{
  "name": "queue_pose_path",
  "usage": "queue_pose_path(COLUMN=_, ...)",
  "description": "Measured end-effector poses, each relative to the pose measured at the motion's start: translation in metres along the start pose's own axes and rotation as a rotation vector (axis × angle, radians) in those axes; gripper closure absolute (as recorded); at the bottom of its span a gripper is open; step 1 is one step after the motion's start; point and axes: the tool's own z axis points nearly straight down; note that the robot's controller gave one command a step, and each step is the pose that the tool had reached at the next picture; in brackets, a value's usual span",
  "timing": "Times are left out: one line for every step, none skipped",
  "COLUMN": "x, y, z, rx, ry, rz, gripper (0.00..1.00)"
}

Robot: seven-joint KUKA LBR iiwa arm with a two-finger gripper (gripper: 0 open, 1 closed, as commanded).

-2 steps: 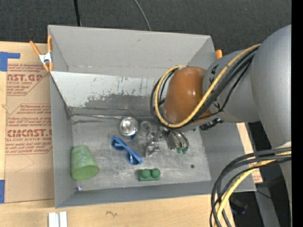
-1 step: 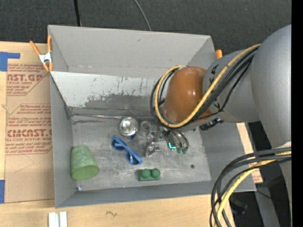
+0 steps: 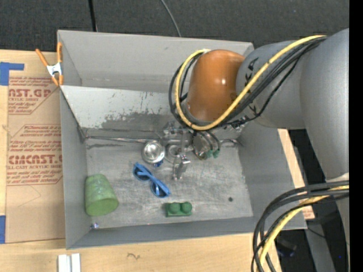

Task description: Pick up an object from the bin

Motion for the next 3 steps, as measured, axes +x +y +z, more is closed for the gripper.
queue_pose_path(x=0.052, y=0.057, z=0.053, rx=0.001, ry=-0.007, rz=-0.082, gripper=0.00)
queue_pose_path(x=0.054, y=0.057, z=0.052, rx=-0.002, ry=0.010, rz=-0.079, gripper=1.00)
queue_pose_path(x=0.032, y=0.025, z=-0.093, rx=0.001, ry=-0.004, rz=-0.146, gripper=1.00)
